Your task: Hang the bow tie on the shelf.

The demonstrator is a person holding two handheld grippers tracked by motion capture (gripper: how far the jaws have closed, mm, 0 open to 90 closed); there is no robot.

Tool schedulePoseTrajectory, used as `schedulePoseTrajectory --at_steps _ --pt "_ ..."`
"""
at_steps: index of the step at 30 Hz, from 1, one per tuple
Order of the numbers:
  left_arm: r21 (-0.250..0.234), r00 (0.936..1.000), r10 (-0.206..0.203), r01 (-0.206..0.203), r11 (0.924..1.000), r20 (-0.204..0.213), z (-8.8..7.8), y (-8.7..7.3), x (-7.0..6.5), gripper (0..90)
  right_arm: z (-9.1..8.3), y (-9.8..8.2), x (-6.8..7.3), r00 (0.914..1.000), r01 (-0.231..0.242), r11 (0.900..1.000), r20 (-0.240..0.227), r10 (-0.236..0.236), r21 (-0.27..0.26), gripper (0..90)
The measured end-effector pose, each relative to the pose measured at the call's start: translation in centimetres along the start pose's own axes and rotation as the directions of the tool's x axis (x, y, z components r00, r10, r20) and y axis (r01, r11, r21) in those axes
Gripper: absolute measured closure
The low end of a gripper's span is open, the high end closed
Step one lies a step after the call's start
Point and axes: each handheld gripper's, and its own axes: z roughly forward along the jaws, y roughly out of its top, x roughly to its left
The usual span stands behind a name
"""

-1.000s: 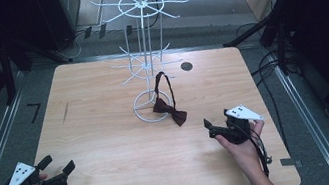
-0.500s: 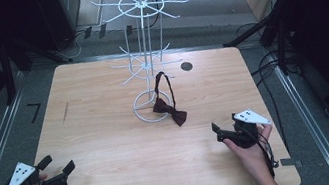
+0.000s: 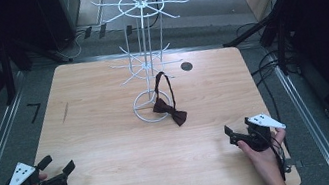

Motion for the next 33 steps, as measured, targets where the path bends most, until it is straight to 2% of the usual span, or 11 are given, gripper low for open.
schedulePoseTrajectory --at_steps 14,22,27,33 --pt "0.002 1.0 0.005 -0.005 1.0 -0.003 0.0 0.0 0.0 8.1 -1.8 -2.2 -3.2 0.9983 -0.055 0.998 0.022 0.055 0.017 13.8" --pt "0.001 1.0 0.005 -0.005 1.0 -0.003 0.0 0.0 0.0 8.1 -3.3 -3.3 -5.4 0.9962 -0.08 0.997 0.035 0.08 0.0 13.8" --pt "-0.002 1.0 0.004 -0.004 1.0 -0.005 0.0 0.0 -0.1 8.0 -4.0 -3.7 -6.0 0.9973 -0.053 0.999 0.05 0.053 -0.001 13.8" --pt "0.0 1.0 0.004 -0.004 1.0 -0.003 0.0 0.0 0.0 7.5 -4.8 -4.2 -6.8 0.9964 -0.059 0.998 0.06 0.059 -0.003 13.8"
